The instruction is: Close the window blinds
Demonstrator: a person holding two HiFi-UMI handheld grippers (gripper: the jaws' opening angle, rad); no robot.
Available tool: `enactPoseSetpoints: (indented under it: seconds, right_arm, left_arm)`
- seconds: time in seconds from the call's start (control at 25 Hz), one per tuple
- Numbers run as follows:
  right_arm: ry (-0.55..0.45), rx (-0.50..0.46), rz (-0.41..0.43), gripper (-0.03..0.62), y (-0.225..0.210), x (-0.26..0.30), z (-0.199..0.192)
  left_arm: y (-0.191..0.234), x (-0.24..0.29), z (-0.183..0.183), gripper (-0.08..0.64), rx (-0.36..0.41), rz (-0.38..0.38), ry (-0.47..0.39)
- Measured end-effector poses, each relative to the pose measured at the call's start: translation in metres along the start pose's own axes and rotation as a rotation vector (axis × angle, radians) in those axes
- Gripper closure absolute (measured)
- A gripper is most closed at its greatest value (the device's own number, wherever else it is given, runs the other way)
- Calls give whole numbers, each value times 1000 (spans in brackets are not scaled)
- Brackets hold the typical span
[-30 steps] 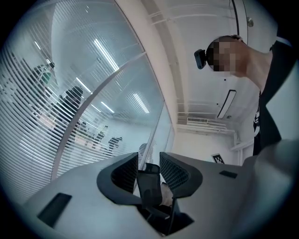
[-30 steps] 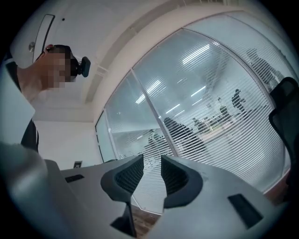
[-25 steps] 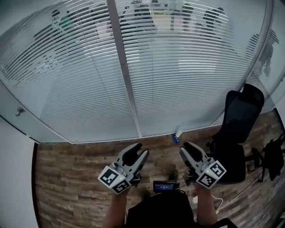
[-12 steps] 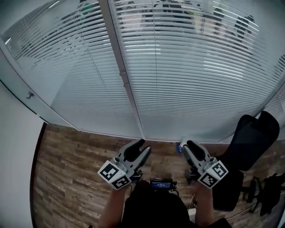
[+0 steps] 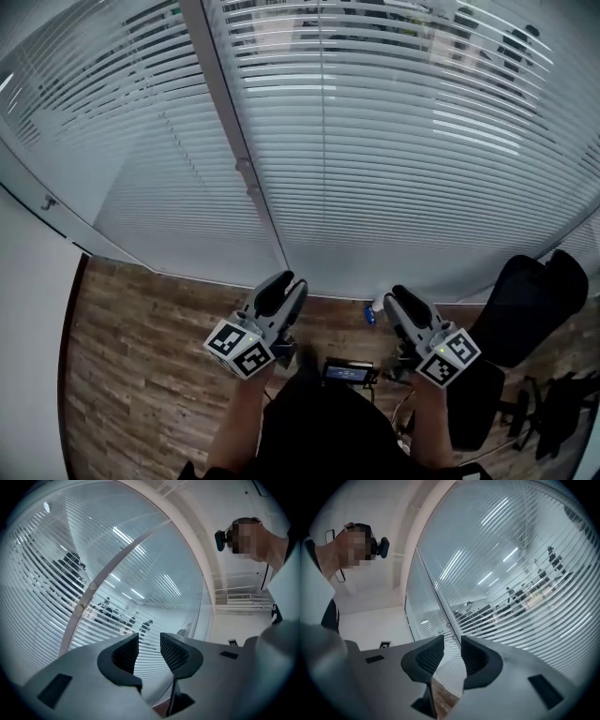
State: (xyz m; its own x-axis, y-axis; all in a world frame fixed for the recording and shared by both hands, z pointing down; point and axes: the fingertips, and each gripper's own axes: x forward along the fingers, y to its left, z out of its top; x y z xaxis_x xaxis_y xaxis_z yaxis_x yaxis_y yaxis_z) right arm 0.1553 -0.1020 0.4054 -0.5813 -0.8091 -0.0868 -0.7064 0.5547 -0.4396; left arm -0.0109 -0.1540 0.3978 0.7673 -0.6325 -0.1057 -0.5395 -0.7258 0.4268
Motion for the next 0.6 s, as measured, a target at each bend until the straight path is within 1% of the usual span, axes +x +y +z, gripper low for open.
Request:
enactPoseSetpoints:
  seconds: [0.2, 0.32, 0.4, 0.52, 0.6]
  right_arm:
    - [7, -39, -68, 483, -29, 22, 15]
    - [18, -36, -92, 483, -38, 41, 16]
    - [30, -34, -102, 483, -41, 53, 15]
    - [45, -20, -122, 483, -46, 60, 13]
    - [55, -8, -130, 483, -54, 61, 11]
  left_arm:
    - [46, 35, 5, 422, -30, 2, -16]
    - [81, 44, 13, 422, -55, 52, -32]
    - [109, 47, 18, 422, -60, 117, -48]
    - [151, 46, 22, 418, -60, 262, -60]
    - [175, 45, 21, 394, -56, 351, -60]
